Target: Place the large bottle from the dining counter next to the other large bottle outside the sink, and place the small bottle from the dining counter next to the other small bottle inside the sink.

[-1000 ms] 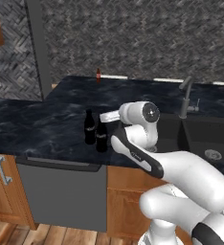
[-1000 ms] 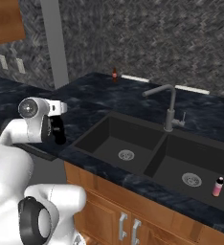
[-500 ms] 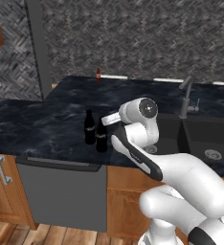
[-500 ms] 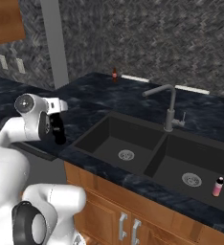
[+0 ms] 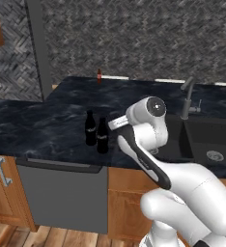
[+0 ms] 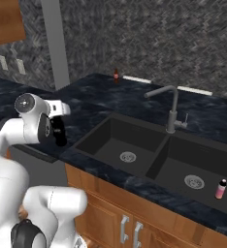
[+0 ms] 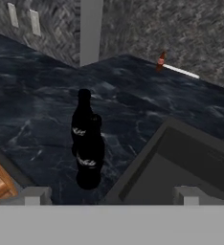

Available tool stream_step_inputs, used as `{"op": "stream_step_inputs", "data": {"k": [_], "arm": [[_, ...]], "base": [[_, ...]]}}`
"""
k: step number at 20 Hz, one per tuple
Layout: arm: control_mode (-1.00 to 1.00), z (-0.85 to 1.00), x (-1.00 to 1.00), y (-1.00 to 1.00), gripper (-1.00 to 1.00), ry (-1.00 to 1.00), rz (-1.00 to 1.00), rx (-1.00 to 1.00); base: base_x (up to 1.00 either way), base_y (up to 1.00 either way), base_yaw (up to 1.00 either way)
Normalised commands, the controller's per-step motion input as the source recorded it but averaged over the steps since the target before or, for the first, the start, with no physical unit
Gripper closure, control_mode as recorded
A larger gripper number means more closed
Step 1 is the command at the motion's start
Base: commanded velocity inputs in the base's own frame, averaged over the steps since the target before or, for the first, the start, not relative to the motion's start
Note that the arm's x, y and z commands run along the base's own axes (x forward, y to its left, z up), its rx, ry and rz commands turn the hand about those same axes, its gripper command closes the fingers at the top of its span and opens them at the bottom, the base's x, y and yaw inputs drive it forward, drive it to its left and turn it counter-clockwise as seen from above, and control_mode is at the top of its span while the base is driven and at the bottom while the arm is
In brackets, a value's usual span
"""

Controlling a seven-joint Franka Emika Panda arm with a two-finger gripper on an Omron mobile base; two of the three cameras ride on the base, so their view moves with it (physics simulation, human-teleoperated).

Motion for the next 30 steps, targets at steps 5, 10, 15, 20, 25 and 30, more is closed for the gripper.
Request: {"op": "stream_step_inputs", "data": {"k": [5, 10, 15, 20, 25, 30], "arm": [[-1.00, -0.22, -0.16, -0.17, -1.00, 0.09, 0.00, -0.01], [-1.00, -0.22, -0.04, -0.28, -1.00, 0.08, 0.00, -0.07], [-1.00, -0.11, 0.01, -0.38, -1.00, 0.03, 0.00, -0.10], [-1.00, -0.02, 0.10, -0.29, -1.00, 0.02, 0.00, 0.00], [1.00, -0.02, 0.04, -0.09, -1.00, 0.01, 0.00, 0.00], [1.00, 0.00, 0.00, 0.00, -1.00, 0.00, 0.00, 0.00]], "base": [[0.00, 0.00, 0.00], [0.00, 0.00, 0.00], [0.00, 0.00, 0.00], [0.00, 0.00, 0.00], [0.00, -0.01, 0.00], [-0.45, 0.10, 0.00]]}}
